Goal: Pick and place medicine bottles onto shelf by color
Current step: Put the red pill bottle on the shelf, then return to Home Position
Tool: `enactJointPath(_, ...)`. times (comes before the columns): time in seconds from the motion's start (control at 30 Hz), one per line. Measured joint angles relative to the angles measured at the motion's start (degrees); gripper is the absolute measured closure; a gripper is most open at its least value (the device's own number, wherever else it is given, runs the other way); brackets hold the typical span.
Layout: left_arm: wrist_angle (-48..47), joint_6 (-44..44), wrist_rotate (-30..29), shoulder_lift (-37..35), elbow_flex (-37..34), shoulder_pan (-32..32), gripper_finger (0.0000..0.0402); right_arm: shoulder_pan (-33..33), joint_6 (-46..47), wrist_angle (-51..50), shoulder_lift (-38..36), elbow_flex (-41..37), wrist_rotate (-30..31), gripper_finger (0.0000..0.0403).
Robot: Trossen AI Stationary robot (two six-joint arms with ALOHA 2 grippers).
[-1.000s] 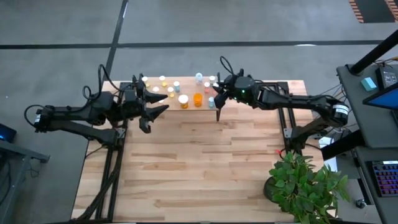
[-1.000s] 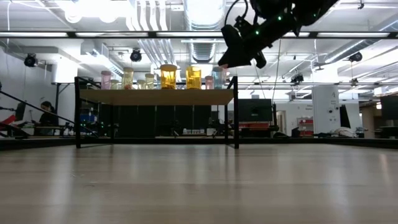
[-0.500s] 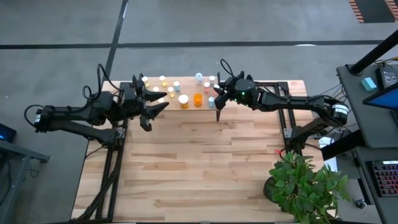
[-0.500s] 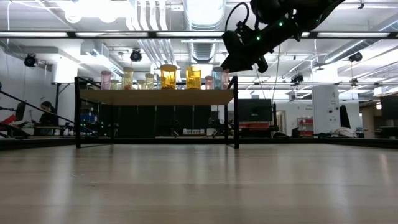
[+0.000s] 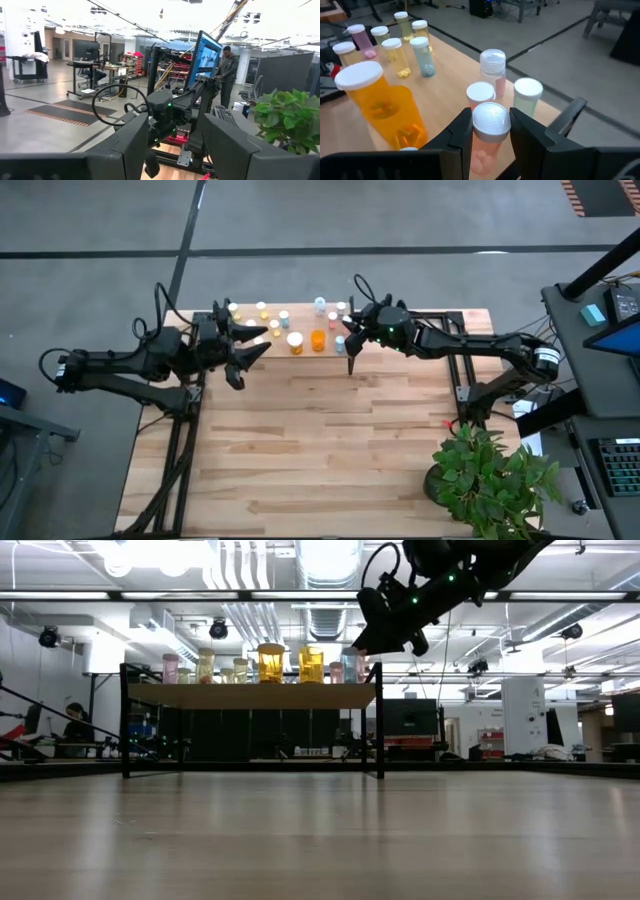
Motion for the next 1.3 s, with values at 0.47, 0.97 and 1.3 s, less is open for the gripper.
enactJointPath(0.47, 0.06, 0.0, -0.38, 0.0, 0.0, 0.0, 0.023, 0.0, -3.65, 2.74, 3.34, 0.02, -0.48, 0.0302)
enactJointPath(0.97, 0.07, 0.0, -0.57, 0.0, 0.02, 0.0, 0.023, 0.0, -3.01, 2.32, 0.98, 0.02, -0.46, 0.0209)
enactJointPath(1.3, -11.73, -4.18, 0.9, -6.09, 0.68, -0.04, 0.0231, 5.23, -6.94, 2.83, -14.69, 0.02, -1.72, 0.0228)
